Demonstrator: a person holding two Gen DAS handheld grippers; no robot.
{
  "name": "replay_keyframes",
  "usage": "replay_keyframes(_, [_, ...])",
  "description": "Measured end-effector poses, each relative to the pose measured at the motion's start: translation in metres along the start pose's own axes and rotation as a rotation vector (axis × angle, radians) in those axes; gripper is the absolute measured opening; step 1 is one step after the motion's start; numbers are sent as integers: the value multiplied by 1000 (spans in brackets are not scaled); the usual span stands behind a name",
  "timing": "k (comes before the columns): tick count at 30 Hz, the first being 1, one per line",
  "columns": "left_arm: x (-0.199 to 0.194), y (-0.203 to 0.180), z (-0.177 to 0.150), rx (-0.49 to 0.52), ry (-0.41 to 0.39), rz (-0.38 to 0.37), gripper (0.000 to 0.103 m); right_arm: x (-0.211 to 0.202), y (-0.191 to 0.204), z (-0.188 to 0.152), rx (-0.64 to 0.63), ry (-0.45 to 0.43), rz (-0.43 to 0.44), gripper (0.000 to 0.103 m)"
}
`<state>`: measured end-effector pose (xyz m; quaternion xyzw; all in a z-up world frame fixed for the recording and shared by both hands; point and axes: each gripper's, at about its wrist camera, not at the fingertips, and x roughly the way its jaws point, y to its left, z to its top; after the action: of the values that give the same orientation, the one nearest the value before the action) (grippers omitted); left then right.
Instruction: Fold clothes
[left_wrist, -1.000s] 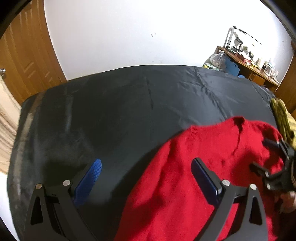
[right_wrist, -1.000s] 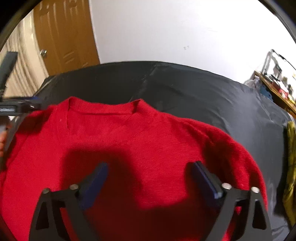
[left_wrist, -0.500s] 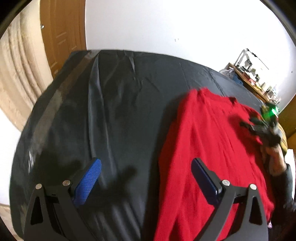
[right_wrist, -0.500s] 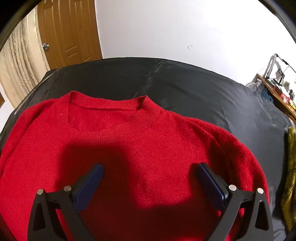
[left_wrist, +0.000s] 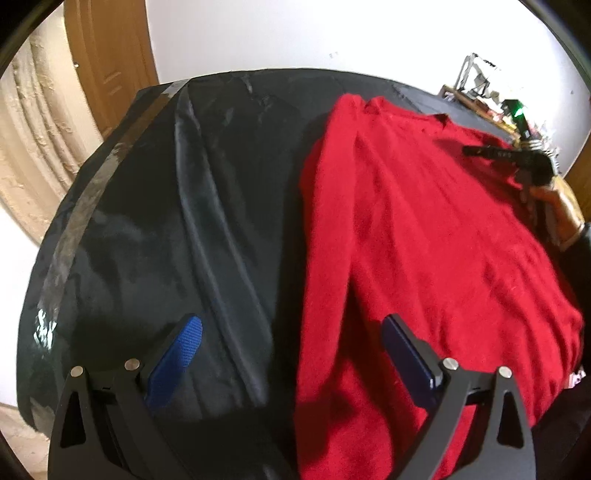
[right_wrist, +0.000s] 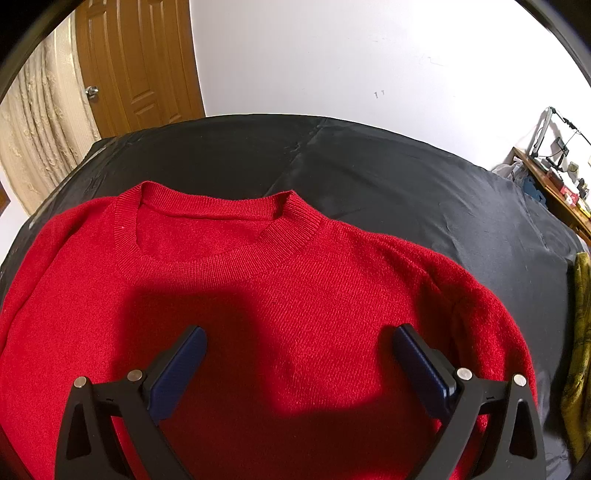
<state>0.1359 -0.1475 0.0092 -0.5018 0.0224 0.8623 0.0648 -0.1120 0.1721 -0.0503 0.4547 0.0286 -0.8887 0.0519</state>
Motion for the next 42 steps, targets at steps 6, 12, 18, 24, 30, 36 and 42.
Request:
replay_keyframes(6, [5, -3, -7, 30, -10, 108, 99, 3, -1, 2, -1, 0, 1, 103])
replay_keyframes(12, [3, -10, -14, 68, -71, 166, 98, 3, -1, 2, -2, 0, 2, 103])
replay_keyframes(18, [-5, -18, -20, 78, -98, 58, 49, 3, -1, 2, -2, 0, 2, 103])
replay_keyframes(24, [-3, -27, -18, 95, -74, 2, 12, 3, -1, 2, -3, 0, 2, 103])
replay_keyframes(30, [-2, -20, 1, 115, -58, 121, 6, 2, 0, 2, -4, 0, 1, 103])
replay_keyframes(36, [-23, 27, 37, 3, -153, 283, 6, 2, 1, 2, -4, 0, 1, 103])
replay_keyframes(42, [-30, 70, 64, -119, -204, 344, 6, 2, 1, 2, -4, 0, 2, 103])
